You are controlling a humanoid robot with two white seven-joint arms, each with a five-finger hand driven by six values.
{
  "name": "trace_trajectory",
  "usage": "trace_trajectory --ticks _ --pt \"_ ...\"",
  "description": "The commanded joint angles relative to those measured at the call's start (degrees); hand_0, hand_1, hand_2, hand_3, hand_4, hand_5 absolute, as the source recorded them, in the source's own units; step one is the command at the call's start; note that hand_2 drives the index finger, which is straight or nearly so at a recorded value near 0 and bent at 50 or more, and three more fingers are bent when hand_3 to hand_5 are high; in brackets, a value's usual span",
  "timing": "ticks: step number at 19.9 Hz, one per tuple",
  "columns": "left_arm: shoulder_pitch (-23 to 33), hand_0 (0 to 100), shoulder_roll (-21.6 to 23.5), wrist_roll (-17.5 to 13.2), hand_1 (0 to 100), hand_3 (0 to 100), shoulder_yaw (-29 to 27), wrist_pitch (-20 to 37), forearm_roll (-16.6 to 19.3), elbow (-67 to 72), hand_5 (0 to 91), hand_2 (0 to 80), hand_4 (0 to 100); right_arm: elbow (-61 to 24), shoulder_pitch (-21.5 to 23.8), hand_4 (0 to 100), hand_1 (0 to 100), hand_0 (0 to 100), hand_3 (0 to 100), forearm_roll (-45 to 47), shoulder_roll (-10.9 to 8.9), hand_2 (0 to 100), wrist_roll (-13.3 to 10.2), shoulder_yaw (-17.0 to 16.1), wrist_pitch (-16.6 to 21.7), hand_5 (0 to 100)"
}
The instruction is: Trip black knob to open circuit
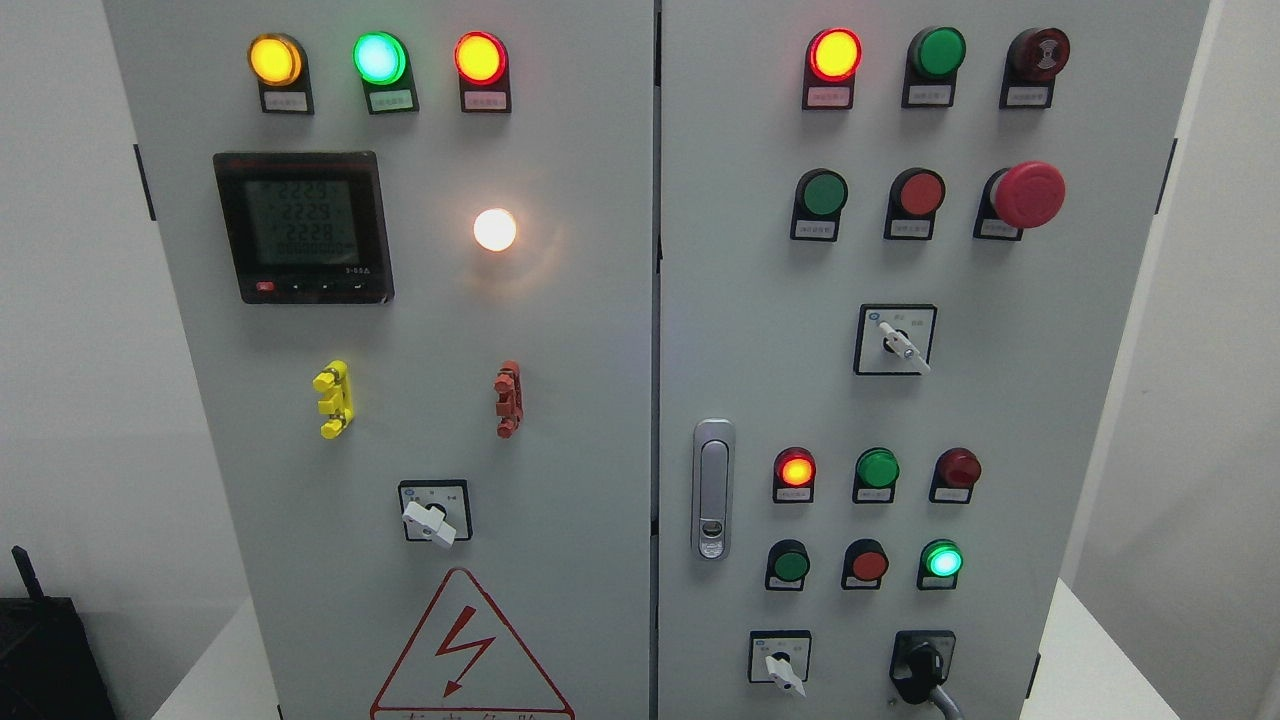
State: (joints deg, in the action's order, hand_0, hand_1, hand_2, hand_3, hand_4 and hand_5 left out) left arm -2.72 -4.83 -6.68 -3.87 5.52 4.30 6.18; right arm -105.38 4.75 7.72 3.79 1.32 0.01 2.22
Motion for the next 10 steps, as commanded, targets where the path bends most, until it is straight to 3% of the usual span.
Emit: trace_trajectory --ticks 1,10 --pt "0.0 12 0.0 0.0 39 0 0.0 -0.1 0.0 -1.4 0.0 0.0 0 0.0 0.1 99 0 0 100 0.1 -0.8 8 -0.3 -1.4 0.1 96" --pt "0.0 12 0.0 0.0 39 0 0.0 0.0 0.0 -1.4 0.0 0.0 0 0.0 0.1 99 0 0 100 0.2 -0.98 8 -0.3 -1.8 0.2 96"
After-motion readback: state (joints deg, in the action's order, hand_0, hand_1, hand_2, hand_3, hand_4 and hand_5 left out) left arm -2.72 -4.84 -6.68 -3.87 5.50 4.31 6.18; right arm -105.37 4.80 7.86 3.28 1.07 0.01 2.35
